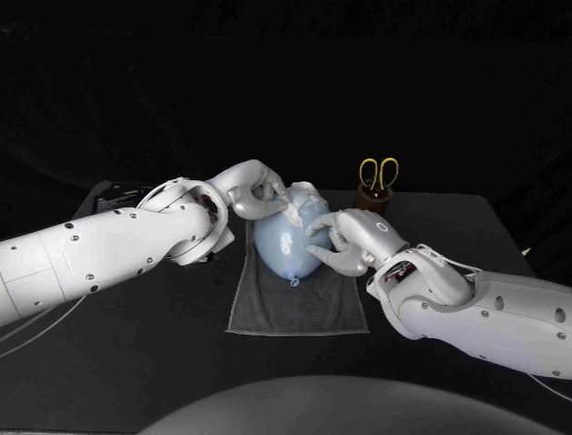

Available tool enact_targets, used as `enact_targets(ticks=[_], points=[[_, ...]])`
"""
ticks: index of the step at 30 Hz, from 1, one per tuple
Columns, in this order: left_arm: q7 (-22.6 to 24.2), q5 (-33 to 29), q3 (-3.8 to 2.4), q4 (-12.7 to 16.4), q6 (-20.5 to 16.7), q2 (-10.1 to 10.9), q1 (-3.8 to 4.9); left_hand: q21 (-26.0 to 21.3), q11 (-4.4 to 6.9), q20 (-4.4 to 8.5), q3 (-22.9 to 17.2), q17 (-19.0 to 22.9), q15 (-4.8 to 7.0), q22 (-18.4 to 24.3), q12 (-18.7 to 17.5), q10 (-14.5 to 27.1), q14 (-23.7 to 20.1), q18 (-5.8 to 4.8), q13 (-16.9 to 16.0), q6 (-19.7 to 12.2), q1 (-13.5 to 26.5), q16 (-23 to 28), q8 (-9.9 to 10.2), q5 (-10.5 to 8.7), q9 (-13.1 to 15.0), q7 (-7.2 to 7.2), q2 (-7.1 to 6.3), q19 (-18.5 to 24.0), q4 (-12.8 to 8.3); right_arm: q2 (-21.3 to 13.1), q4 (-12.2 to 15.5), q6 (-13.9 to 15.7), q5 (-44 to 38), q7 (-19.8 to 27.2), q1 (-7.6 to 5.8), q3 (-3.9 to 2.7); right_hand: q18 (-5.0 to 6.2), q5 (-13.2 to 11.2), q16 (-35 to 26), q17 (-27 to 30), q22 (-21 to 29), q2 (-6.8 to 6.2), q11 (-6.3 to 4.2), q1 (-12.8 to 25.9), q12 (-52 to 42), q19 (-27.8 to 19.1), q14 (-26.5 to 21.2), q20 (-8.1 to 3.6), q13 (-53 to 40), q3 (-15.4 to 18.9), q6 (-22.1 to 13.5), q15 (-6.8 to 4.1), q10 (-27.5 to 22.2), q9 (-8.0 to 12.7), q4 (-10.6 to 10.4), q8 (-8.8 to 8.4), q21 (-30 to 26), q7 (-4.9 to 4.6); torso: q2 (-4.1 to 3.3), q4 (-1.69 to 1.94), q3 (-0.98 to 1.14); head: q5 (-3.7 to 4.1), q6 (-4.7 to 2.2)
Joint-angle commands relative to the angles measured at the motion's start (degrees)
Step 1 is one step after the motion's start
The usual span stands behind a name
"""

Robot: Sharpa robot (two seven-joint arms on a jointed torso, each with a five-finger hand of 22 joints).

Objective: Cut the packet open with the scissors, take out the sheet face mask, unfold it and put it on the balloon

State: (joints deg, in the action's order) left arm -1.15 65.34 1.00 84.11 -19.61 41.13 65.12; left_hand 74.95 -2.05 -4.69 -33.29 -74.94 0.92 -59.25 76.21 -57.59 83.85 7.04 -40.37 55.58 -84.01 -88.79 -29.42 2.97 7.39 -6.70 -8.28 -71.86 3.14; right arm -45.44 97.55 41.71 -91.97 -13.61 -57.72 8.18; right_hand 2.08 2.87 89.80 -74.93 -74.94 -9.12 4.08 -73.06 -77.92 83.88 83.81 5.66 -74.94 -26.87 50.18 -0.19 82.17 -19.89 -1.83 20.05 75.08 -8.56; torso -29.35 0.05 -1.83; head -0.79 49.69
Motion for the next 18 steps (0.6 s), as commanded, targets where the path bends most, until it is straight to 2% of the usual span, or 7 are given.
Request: enact_targets(ticks=[1, 12, 18], points=[[1.86, 0.39, -0.03, 0.27, -2.4, 0.07, 0.05, 0.31, 0.07, 0.62, -0.43, -4.43, 0.56, -0.1, 0.21, -0.72, 2.64, -0.6, -0.53, 0.6, 0.35, -0.29, -0.98, -0.19, 1.16, 0.18, 0.5, -0.02, -0.66, 0.0, 0.01, -0.74, -0.72, -0.61, 0.07, 0.03, 1.02, -0.12, 0.2, -15.07, -10.85, 0.41, -0.3, -0.26, -0.33, 0.59, 6.19, 0.0, -6.11, 0.41, 0.46, -0.03, -0.12, 0.07, 0.07, -0.14, 0.23, -0.02, -0.02, 0.0, 0.0, -0.01, 0.07], [4.74, -0.27, -0.03, 1.3, -3.81, 1.01, 0.04, 0.51, 0.49, 1.01, -2.14, -4.64, 0.95, -0.31, 0.11, -1.52, 2.73, -0.64, -1.32, 0.74, 1.44, -0.25, -2.99, -0.2, 3.4, 0.54, 0.05, -0.01, -1.7, -0.04, 0.0, -0.72, -0.72, -0.74, 0.07, 0.03, 1.03, -0.12, 0.2, -15.07, -10.83, 0.45, -0.33, -0.24, -0.33, 0.57, 6.19, -0.01, -6.09, 0.47, 0.58, -0.06, -0.13, 0.06, 0.04, -0.12, 0.17, 0.02, -0.03, 0.0, 0.01, 0.05, 0.09], [6.03, -0.66, -0.01, 2.75, -2.2, 2.69, 0.03, 0.5, 0.6, 1.1, -2.64, -4.52, 1.05, -0.24, 0.16, -1.89, 2.69, -0.62, -1.86, 0.69, 2.1, -0.22, -3.77, -0.2, 4.32, 0.69, 0.03, 0.08, -1.81, -0.13, 0.06, -0.68, -0.72, -0.78, 0.07, 0.03, 1.02, -0.12, 0.2, -15.07, -10.85, 0.48, -0.36, -0.23, -0.35, 0.6, 6.19, -0.02, -6.1, 0.5, 0.67, -0.08, -0.11, 0.06, 0.02, -0.11, 0.23, 0.06, -0.03, 0.01, -0.01, 0.29, 0.24]])
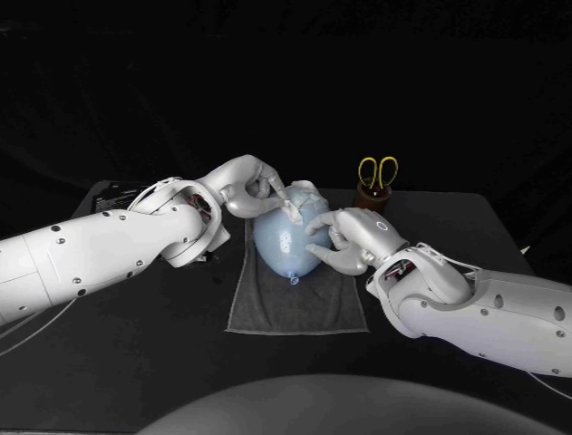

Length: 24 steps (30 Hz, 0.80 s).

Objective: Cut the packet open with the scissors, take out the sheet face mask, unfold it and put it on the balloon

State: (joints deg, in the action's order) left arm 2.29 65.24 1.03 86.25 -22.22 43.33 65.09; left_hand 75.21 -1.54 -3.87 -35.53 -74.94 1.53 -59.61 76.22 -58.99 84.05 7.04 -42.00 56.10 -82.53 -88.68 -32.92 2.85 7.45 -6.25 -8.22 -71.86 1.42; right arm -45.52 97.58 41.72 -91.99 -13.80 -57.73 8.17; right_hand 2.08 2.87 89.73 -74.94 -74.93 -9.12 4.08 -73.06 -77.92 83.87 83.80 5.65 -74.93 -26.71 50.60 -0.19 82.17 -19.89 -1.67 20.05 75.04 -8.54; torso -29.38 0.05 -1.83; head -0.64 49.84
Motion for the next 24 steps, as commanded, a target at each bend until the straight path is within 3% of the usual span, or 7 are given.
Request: enact_targets(ticks=[1, 13, 24], points=[[2.63, -0.57, -0.04, 0.77, 0.81, 0.72, 0.06, 0.23, 0.11, 0.29, -0.48, -4.47, 0.45, 0.13, 0.18, -0.57, 2.48, -0.62, -0.38, 0.16, 0.65, -0.32, -0.34, -0.08, 4.35, 0.26, 0.0, 0.09, -0.11, -0.06, 0.04, -0.69, -0.7, -0.6, 0.08, 0.04, 1.02, -0.12, 0.27, -15.06, -10.85, 0.48, -0.36, -0.23, -0.35, 0.61, 6.2, -0.02, -6.11, 0.34, 0.25, -0.08, -0.11, 0.06, -0.14, -0.11, 0.27, 0.03, 0.01, 0.02, -0.02, 0.15, 0.1], [1.22, 1.01, 0.04, 1.54, 9.48, 4.86, 0.01, -0.24, 0.24, 0.38, -1.16, -3.58, 0.56, 1.01, 0.58, -1.14, 2.11, -0.44, -1.9, -0.21, 1.21, -0.18, -1.15, -0.09, 5.44, 0.37, -0.01, 0.83, -0.4, -0.23, 0.11, -0.57, -0.65, -0.57, 0.09, 0.04, 1.05, -0.12, 0.27, -15.06, -10.82, 0.51, -0.42, -0.21, -0.35, 0.56, 6.2, -0.05, -6.09, 0.43, 0.43, -0.12, -0.11, 0.05, -0.18, -0.07, 0.14, 0.11, 0.05, 0.09, -0.04, 0.37, 0.16], [1.92, 0.42, 0.07, 0.74, 9.54, 5.8, -0.01, -0.34, 0.34, 0.43, -1.59, -3.4, 0.63, 1.13, 0.62, -0.88, 1.99, -0.41, -2.04, -0.93, 1.65, -0.13, -1.54, -0.08, 6.21, 0.32, 0.1, 1.05, -0.48, -0.23, 0.11, -0.52, -0.6, -0.54, 0.09, 0.04, 1.05, -0.12, 0.27, -15.06, -10.82, 0.51, -0.42, -0.21, -0.35, 0.56, 6.2, -0.05, -6.09, 0.43, 0.43, -0.12, -0.11, 0.05, -0.18, -0.07, 0.14, 0.11, 0.04, -0.04, 0.01, 0.16, 0.16]])
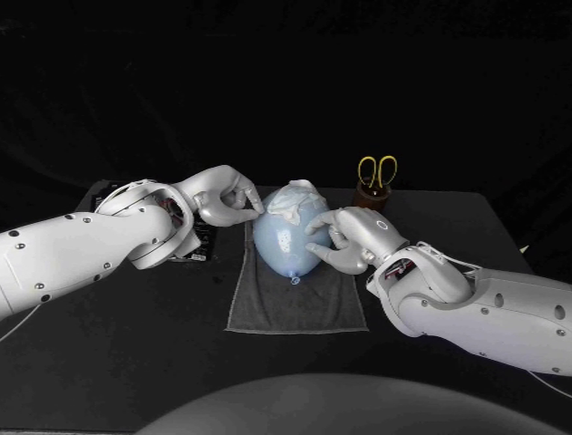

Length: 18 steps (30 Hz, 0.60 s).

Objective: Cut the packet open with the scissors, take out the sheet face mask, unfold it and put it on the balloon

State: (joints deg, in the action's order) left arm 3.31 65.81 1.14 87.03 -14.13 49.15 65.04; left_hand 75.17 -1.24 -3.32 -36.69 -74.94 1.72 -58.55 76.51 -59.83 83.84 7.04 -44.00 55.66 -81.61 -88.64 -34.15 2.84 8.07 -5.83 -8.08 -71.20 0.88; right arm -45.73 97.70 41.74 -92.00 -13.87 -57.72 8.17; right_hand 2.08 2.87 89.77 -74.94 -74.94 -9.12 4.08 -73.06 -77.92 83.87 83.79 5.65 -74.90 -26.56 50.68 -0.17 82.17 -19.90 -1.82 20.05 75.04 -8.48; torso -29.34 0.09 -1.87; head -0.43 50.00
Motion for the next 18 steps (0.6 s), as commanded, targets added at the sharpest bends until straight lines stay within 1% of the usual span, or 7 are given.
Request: enact_targets(ticks=[1, 6, 9, 11, 15, 16, 18], points=[[1.02, -0.25, -0.04, -0.1, 1.34, -0.02, 0.04, -0.31, 0.07, -0.11, -0.57, -3.45, 0.46, 0.09, 0.31, 0.05, 2.2, -0.41, -0.04, -0.78, 0.72, -0.17, -0.32, -0.06, 5.74, -0.12, -0.01, 0.44, -0.03, -0.01, -0.01, -0.53, -0.59, -0.46, 0.08, 0.05, 1.05, -0.12, 0.23, -15.06, -10.82, 0.54, -0.45, -0.22, -0.28, 0.58, 6.21, -0.06, -6.06, 0.32, 0.46, -0.16, -0.16, 0.05, -0.04, -0.05, 0.17, 0.09, 0.0, -0.07, 0.05, -0.05, 0.0], [1.36, -0.81, -0.03, -0.48, 0.7, -0.03, 0.04, -0.5, 0.0, -0.04, -1.81, -3.11, 0.48, 0.51, 0.04, 0.87, 2.03, -0.31, 0.29, -2.28, 0.14, -0.1, 0.02, -0.05, 6.22, -0.28, 0.09, 0.85, -0.88, -0.03, -0.01, -0.39, -0.47, -0.3, 0.08, 0.05, 1.04, -0.12, 0.23, -15.06, -10.83, 0.58, -0.48, -0.22, -0.3, 0.6, 6.21, -0.07, -6.06, 0.34, 0.54, -0.19, -0.14, 0.05, -0.05, -0.03, 0.22, 0.13, 0.01, -0.05, 0.09, -0.05, 0.0], [1.56, -1.37, -0.03, -0.65, 0.12, -0.01, 0.05, -0.57, -0.14, -0.07, -2.2, -2.97, 0.38, 0.71, -0.39, 1.92, 1.95, -0.27, 1.47, -2.74, 0.19, -0.07, 0.21, -0.06, 6.39, -0.41, -0.1, 1.05, -1.15, -0.11, 0.09, 0.83, 0.08, 0.81, 0.08, 0.05, 1.01, -0.11, 0.23, -15.06, -10.87, 0.68, -0.54, -0.26, -0.39, 0.65, 6.21, -0.1, -6.11, 0.36, 0.7, -0.23, -0.08, 0.03, -0.07, 0.01, 0.35, 0.2, -0.01, -0.09, 0.08, 0.0, 0.0], [1.79, -2.17, -0.02, -0.69, -0.38, 0.03, 0.05, -0.68, -0.3, -0.13, -2.3, -2.8, 0.26, 0.94, -1.22, 3.58, 1.88, -0.23, 3.59, -3.19, 0.42, -0.04, 0.4, -0.07, 6.5, -0.58, -0.42, 1.26, -1.28, -0.27, 0.33, 2.51, 1.14, 2.73, 0.08, 0.05, 0.95, -0.11, 0.23, -15.06, -10.97, 1.28, -0.84, -1.01, -0.7, 0.81, 6.21, -0.26, -6.29, 0.05, 1.42, -0.47, 0.16, -0.05, 0.24, 0.25, 0.69, 0.53, -0.02, -0.09, 0.06, -0.02, 0.0], [2.13, -4.46, -0.01, -0.64, -1.56, 0.1, 0.04, -2.15, -1.04, -0.51, -1.95, -0.74, -0.32, 3.75, -5.08, 10.28, 1.05, 0.29, 12.42, -4.96, 1.78, 0.29, 1.33, -0.12, 6.61, -1.04, -1.52, 3.24, -1.11, -0.78, 1.27, 6.09, 4.29, 7.6, 0.07, 0.04, 0.79, -0.07, 0.23, -15.06, -11.21, 2.29, -1.18, -2.07, -1.23, 1.15, 6.21, -0.54, -6.61, -0.65, 2.2, -0.79, 0.58, -0.13, 0.74, 0.48, 1.49, 0.87, -0.01, -0.01, 0.05, -0.08, -0.02], [2.07, -5.24, -0.01, -0.66, -2.06, 0.07, 0.03, -3.8, -1.68, -0.95, -0.96, 2.45, -0.93, 6.56, -7.07, 12.56, -0.29, 0.75, 14.98, -6.2, 3.23, 0.85, 1.8, -0.09, 6.7, -1.43, -2.39, 5.22, -0.45, -0.97, 1.7, 7.12, 5.61, 9.38, 0.06, 0.03, 0.72, -0.05, 0.23, -15.06, -11.29, 2.6, -1.23, -2.18, -1.43, 1.28, 6.21, -0.6, -6.75, -0.83, 2.35, -0.84, 0.74, -0.13, 0.77, 0.5, 1.79, 0.92, 0.0, 0.0, 0.05, -0.11, -0.02], [1.61, -6.08, 0.02, -0.78, -2.81, -0.07, 0.0, -4.81, -1.99, -1.34, 0.33, 4.18, -1.25, 7.97, -8.12, 12.86, -1.09, 1.02, 15.55, -6.98, 4.5, 1.25, 1.91, -0.13, 6.96, -1.66, -3.17, 6.26, 0.18, -1.22, 2.39, 8.4, 7.24, 11.57, 0.03, 0.0, 0.71, -0.03, 0.23, -15.06, -11.32, 3.14, -1.3, -2.32, -1.62, 1.33, 6.21, -0.68, -6.86, -1.14, 2.49, -0.91, 0.88, -0.11, 0.76, 0.5, 1.87, 0.98, 0.01, 0.04, 0.04, -0.15, -0.07]])
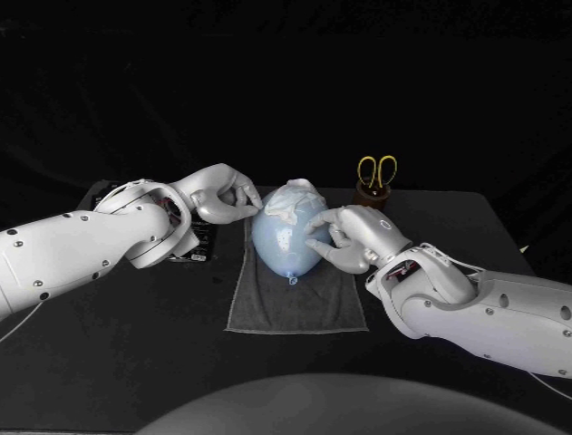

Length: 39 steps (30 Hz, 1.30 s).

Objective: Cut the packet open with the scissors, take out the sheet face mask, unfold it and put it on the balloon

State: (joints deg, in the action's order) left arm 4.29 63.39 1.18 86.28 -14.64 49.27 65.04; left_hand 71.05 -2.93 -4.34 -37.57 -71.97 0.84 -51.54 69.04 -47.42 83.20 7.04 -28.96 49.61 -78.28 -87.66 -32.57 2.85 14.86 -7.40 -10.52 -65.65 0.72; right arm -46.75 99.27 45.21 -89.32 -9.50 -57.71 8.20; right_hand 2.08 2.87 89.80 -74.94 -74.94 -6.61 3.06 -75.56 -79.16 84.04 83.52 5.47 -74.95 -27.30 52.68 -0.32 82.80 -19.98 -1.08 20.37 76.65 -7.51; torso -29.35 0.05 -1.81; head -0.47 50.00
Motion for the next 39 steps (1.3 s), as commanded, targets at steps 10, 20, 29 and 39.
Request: enact_targets(ticks=[10, 20, 29, 39], points=[[-3.81, -5.04, 0.74, -1.76, -5.65, -2.21, -0.69, -10.86, -4.68, -4.28, 17.58, 14.2, -4.48, 15.1, -2.99, 6.46, -7.59, 3.43, 1.89, -17.9, 4.03, 3.43, 0.52, 0.03, 0.78, -4.81, -4.15, 9.98, 5.37, -0.72, 2.61, 6.7, 7.23, 10.37, -0.87, -0.19, 0.7, -0.03, 0.2, -15.06, -11.32, 0.75, -0.28, 0.19, -0.41, 1.17, 6.48, -0.52, -6.82, -0.47, 0.48, -0.78, 0.28, -0.02, 0.02, 0.13, 0.27, 0.01, -0.08, 0.01, -0.15, -0.43, -0.56], [-5.64, -4.39, 0.97, -2.33, -5.99, -3.47, -1.03, -13.32, -5.67, -5.28, 43.04, 17.52, -5.33, 17.22, -0.82, 9.59, -10.27, 3.58, 3.01, -28.82, -10.09, 3.63, -8.41, -0.04, 3.51, -5.54, 1.12, 9.9, 16.19, 0.3, 1.63, 4.72, 7.76, 7.99, -3.25, -0.41, 0.79, -0.06, 0.2, -15.06, -11.19, 0.53, -0.17, 0.83, -0.08, 1.01, 6.48, -0.58, -6.53, -0.22, 0.18, -0.75, 0.05, 0.13, -0.23, -0.18, -0.22, -0.14, -0.01, 0.07, -0.01, -0.87, -0.92], [-6.61, -3.34, 1.02, -2.37, -4.52, -4.12, -1.06, -13.37, -5.69, -5.31, 43.48, 17.2, -5.36, 17.31, -0.61, 9.7, -10.14, 3.58, 3.19, -29.65, -10.64, 3.48, -9.21, -0.03, 3.63, -5.56, 0.9, 9.87, 16.2, 3.52, -1.88, -3.15, 9.78, 0.8, -6.25, -0.51, 0.9, -0.06, 0.2, -15.06, -11.02, 0.46, -0.07, 1.81, 0.17, 0.81, 6.48, -0.55, -6.3, 0.17, -0.01, -0.66, -0.18, 0.26, -0.79, -0.49, -0.8, -0.24, 0.01, 0.05, -0.03, -0.69, -1.15], [-6.89, -2.86, 1.05, -2.11, -3.73, -4.26, -1.07, -13.33, -5.71, -5.32, 43.45, 16.66, -5.38, 17.34, -0.25, 9.54, -9.86, 3.58, 3.25, -29.84, -11.01, 3.25, -10.0, -0.04, 3.76, -5.57, 1.23, 9.8, 16.19, 7.06, -5.17, -8.69, 8.39, -4.04, -6.94, -0.67, 0.9, -0.11, 0.2, -15.06, -11.0, 0.49, 0.07, 3.03, 0.13, 0.79, 6.48, -0.49, -6.27, 0.68, -0.3, -0.55, -0.2, 0.43, -1.66, -0.89, -0.88, -0.39, -0.02, 0.06, -0.12, -0.78, -1.05]])
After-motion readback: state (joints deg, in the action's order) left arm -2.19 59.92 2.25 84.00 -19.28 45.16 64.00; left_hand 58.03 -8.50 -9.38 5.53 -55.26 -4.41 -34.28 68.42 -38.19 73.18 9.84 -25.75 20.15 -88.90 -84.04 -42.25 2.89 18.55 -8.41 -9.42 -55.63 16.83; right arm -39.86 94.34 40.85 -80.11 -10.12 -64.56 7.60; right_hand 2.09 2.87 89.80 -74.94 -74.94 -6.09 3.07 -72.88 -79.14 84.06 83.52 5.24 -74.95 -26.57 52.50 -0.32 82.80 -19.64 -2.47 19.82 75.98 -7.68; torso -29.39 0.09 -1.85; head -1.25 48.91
